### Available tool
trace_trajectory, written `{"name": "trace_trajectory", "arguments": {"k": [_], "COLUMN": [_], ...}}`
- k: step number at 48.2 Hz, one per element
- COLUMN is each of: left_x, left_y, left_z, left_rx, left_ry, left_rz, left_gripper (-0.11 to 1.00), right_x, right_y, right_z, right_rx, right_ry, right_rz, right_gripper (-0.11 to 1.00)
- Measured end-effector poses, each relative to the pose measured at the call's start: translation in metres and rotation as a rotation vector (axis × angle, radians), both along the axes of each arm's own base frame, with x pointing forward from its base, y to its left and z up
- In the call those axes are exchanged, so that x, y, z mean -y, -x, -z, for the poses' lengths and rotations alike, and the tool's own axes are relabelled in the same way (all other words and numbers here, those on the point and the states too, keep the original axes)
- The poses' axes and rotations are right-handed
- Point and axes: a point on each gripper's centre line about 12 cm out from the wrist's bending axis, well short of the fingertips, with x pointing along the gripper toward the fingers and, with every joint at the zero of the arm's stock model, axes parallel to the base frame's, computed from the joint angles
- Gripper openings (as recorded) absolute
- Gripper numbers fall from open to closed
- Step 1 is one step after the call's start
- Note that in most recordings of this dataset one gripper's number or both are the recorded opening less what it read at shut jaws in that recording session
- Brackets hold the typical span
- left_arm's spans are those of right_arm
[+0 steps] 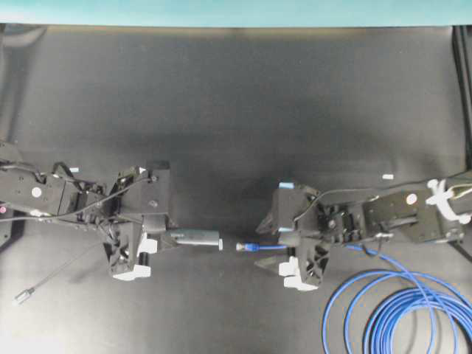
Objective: Insert the LAN cable into the hub.
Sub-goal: 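Lower the right gripper and grasp the blue cable behind its plug, then push the blue plug with the right gripper into the hub's port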
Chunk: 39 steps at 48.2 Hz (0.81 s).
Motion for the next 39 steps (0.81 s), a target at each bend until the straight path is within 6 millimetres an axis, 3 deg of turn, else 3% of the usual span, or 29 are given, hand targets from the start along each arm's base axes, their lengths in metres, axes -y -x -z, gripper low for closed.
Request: {"name": "trace_trajectory", "arguments": {"k": [4, 10, 19, 31, 39], "left_x": [-0.001, 0.0, 0.0, 0.0, 0.001], "left_y": [0.0, 0.0, 0.0, 0.0, -0.004], "left_z": [-0.001, -0.001, -0.001, -0.003, -0.017], "left_rx": [0.001, 0.003, 0.003, 0.009, 0.037], "left_ry": [0.001, 0.0, 0.0, -0.038, -0.127], "left_rz": [-0.003, 0.0, 0.0, 0.032, 0.106], "left_gripper": [0.28, 0.28, 0.28, 0.28, 0.28], "right_x": [0.0, 0.0, -0.001, -0.004, -0.004], "right_y": [-0.001, -0.002, -0.002, -0.005, -0.002], "right_z": [0.005, 0.01, 0.012, 0.005, -0.016], "right_rx": [-0.006, -0.012, -0.006, 0.051, 0.099], "right_ry": [0.001, 0.003, 0.004, -0.012, -0.029], "right_rz": [0.0, 0.001, -0.003, -0.001, 0.003], "right_gripper": [0.69, 0.57, 0.11, 0.1, 0.1]}}
